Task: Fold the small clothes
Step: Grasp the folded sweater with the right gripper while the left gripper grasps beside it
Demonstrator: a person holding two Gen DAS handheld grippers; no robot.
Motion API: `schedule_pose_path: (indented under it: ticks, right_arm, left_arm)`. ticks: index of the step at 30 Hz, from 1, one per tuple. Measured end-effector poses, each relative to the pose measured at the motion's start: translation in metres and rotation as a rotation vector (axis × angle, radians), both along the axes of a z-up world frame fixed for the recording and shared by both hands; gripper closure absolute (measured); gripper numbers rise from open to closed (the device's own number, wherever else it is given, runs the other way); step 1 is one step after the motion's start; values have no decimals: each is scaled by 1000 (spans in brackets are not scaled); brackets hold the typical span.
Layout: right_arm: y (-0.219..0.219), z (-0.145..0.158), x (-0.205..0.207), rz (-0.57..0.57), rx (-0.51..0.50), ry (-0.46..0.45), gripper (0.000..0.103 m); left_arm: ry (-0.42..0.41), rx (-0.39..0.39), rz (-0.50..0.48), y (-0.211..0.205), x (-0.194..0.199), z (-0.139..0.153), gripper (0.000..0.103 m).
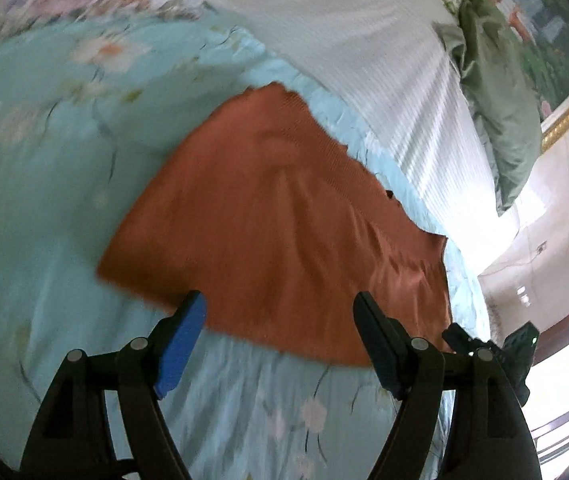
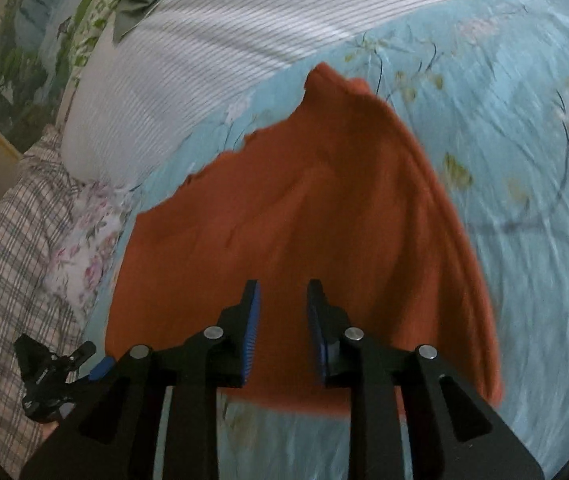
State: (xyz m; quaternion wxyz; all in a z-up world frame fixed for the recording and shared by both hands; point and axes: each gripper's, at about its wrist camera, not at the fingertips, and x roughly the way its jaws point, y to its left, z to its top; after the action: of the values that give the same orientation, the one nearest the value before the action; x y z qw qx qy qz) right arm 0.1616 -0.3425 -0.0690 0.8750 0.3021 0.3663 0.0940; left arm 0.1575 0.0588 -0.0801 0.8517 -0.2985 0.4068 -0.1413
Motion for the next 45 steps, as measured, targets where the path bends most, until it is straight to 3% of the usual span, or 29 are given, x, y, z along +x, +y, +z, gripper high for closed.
schedule_pose_path:
  ticks: [4,7,14,20,22,24,27,30,33,39,42,45]
  right_arm:
    - [6,0,-16,5,27,2,63]
    - [10,1,-27,9,42,-4,62]
    - [17,1,-39,29,75,-4,44]
    - [16,-3,-37,26,103,12,42]
    - [15,-3,-36,30,107,16,42]
    - [15,-1,-34,35,89,23,42]
    - [10,-1,-28,55,108,46,42]
    - [4,2,-21,89,127,46,42]
    - [1,12,-16,101,80,29,42]
    - [-11,28,7,125,63,12,42]
    - [-13,35,23,157,71,13,42]
    - [-7,35,42,215,77,31,42]
  left_arm:
    - [34,-53,22,3,-10,-15,24]
    - [54,-88,39,2,-10,-24,23]
    - [37,-118,87,1,9,-28,21]
    - [31,-137,162,6,32,-29,24]
    - [25,-126,172,6,38,-28,33]
    - [29,-126,166,7,46,-30,61]
    - [25,-105,156,5,53,-27,89]
    - [-42,-41,121,-9,52,-5,92]
    - [-103,25,66,-31,51,20,93]
    - [-234,234,-118,-119,50,60,93]
    - [-294,363,-227,-171,42,64,93]
    - [-331,508,-324,-218,35,50,93]
